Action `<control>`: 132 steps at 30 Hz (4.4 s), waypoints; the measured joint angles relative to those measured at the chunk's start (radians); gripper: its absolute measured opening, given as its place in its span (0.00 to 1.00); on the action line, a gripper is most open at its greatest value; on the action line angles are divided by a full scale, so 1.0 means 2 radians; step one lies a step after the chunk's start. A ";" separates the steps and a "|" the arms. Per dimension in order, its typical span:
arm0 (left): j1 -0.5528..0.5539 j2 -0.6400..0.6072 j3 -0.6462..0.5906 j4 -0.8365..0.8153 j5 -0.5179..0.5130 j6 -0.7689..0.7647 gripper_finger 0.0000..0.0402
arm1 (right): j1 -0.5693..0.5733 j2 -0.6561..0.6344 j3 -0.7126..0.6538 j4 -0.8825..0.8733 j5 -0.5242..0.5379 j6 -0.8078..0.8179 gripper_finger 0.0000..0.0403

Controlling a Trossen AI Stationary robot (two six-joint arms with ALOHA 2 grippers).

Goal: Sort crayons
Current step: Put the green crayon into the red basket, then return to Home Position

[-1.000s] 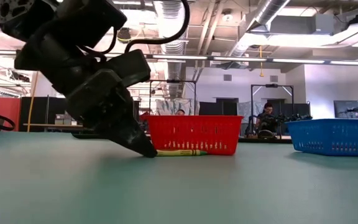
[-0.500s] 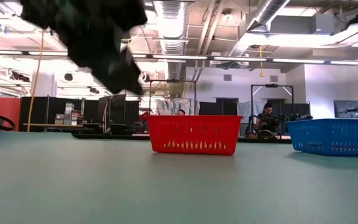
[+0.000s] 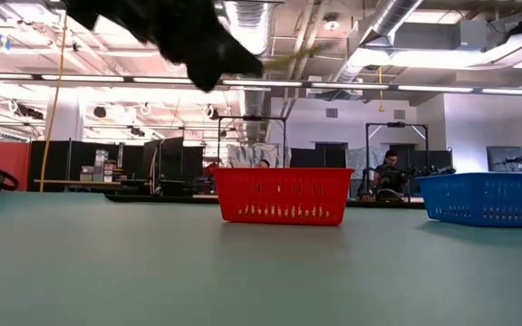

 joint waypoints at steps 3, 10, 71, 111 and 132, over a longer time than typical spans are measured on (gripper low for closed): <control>0.031 0.007 0.003 0.009 0.035 -0.007 0.02 | 0.013 -0.010 -0.013 0.033 0.000 -0.055 0.16; 0.080 0.012 0.014 0.015 0.068 0.008 0.02 | 0.007 -0.127 -0.144 0.170 -0.006 -0.099 0.16; 0.172 -0.004 0.066 -0.129 0.130 0.157 0.36 | -0.423 -0.246 -0.262 0.357 -0.227 -0.203 0.16; 0.272 -0.459 -0.380 0.198 0.079 -0.035 0.19 | -0.587 -0.579 -0.395 0.281 -0.319 -0.215 0.16; 0.269 -0.702 -0.401 0.054 0.052 -0.051 0.19 | -0.586 -0.680 -0.458 0.242 -0.318 -0.190 0.16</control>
